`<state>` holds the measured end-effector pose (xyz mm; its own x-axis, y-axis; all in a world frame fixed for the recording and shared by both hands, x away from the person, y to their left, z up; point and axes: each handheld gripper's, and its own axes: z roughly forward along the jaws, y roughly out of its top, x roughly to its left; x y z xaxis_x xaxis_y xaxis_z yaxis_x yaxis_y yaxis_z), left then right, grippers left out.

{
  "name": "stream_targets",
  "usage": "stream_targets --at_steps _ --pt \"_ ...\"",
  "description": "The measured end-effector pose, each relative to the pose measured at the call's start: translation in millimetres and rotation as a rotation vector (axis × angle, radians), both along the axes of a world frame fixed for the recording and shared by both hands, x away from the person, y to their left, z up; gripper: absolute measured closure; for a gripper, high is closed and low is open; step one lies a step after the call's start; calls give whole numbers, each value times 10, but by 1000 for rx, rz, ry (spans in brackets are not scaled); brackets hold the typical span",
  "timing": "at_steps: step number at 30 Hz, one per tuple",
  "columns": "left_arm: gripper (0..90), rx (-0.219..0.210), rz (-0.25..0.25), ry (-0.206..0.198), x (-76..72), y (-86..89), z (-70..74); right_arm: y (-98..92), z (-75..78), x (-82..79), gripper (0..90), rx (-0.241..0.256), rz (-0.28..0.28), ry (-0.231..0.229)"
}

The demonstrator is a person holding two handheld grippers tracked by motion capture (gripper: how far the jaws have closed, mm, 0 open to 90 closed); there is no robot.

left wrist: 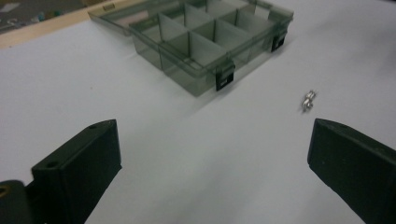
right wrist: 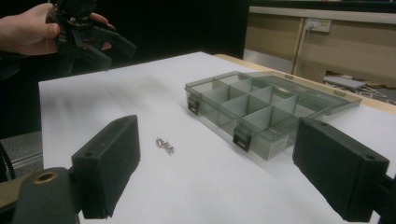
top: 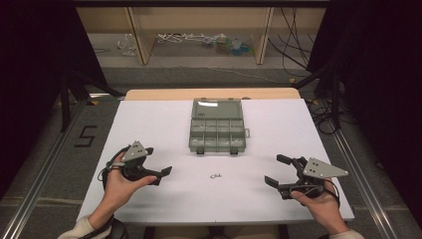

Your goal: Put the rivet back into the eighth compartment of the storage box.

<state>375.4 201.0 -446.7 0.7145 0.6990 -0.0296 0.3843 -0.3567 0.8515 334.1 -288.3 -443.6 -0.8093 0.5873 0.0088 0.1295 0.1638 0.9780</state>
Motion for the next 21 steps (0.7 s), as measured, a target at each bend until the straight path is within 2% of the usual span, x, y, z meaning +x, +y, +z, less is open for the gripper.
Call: stream_targets --at_steps 1,2,3,4,5,8,10,11,12,14,15,17,20,21 --pt "27 43 -10 11 8 -27 4 -8 4 1 160 -13 10 7" --pt "28 72 -30 14 12 -59 5 -6 6 -11 160 -13 15 33" --pt "31 114 -65 17 23 -95 4 -7 7 -10 160 -16 14 30" --pt "33 126 -82 27 30 -142 -1 -14 15 -4 160 -32 19 21" --pt "34 133 -96 37 36 -179 -3 -4 6 3 160 -21 24 10" --pt "39 163 -147 72 58 -370 -20 3 6 -1 160 -28 21 12" --pt "61 219 -198 81 77 -518 -22 2 8 -1 160 -34 26 12" --pt "71 240 -226 96 92 -600 -20 4 7 -12 160 -35 25 32" --pt "90 255 -253 118 100 -687 -21 6 1 3 160 -28 31 12" --pt "159 343 -320 136 138 -833 11 -2 11 -7 160 -47 29 29" --pt "164 353 -334 138 148 -919 7 3 11 -23 160 -44 31 55" --pt "198 371 -369 164 178 -1083 -1 5 8 -19 160 -42 37 55" --pt "250 380 -393 191 202 -1271 -42 2 9 -21 160 -46 37 55" --pt "270 365 -394 203 204 -1353 -71 3 9 -21 160 -45 35 56"
